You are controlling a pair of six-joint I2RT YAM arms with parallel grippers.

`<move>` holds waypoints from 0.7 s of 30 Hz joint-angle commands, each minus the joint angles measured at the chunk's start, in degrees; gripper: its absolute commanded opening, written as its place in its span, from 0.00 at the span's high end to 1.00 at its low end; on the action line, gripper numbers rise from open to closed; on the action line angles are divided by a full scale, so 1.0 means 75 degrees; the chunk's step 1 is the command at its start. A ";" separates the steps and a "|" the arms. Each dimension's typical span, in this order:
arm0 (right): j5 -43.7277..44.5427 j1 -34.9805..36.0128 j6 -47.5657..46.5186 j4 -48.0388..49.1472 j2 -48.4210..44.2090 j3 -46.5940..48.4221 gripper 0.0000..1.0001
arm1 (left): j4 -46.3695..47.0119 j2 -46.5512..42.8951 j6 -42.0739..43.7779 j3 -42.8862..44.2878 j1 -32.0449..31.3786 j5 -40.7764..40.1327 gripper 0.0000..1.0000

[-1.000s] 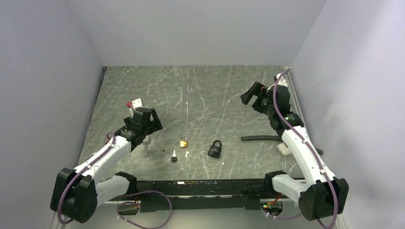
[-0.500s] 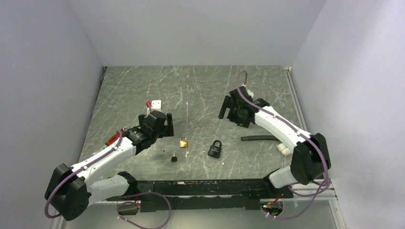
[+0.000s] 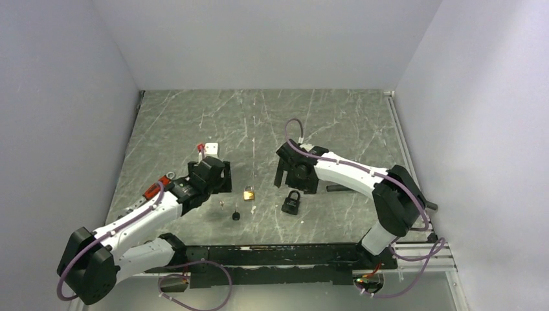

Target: Unlock with the key

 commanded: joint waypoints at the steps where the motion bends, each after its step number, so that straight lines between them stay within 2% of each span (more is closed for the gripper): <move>1: 0.0959 0.0062 -0.0012 -0.0477 0.0081 0.0584 0.00 | -0.1076 0.0116 -0.0970 0.0486 -0.0322 0.0093 0.16; 6: 0.1839 0.0062 -0.0239 -0.0678 -0.0261 0.0778 0.00 | -0.1215 0.0682 -0.1595 0.0427 -0.1169 0.0525 0.26; 14: 0.1889 0.0059 -0.0309 -0.0578 -0.0571 0.0440 0.00 | -0.1123 0.2334 -0.1743 0.0864 -0.1518 0.1469 0.47; 17: 0.1915 0.0051 -0.0272 -0.0583 -0.0638 0.0329 0.00 | -0.1703 0.2772 -0.2095 0.1227 -0.1566 0.1589 0.47; 21: 0.1933 0.0054 -0.0280 -0.0460 -0.0721 0.0151 0.00 | -0.2114 0.2824 -0.2331 0.1393 -0.1735 0.1991 0.40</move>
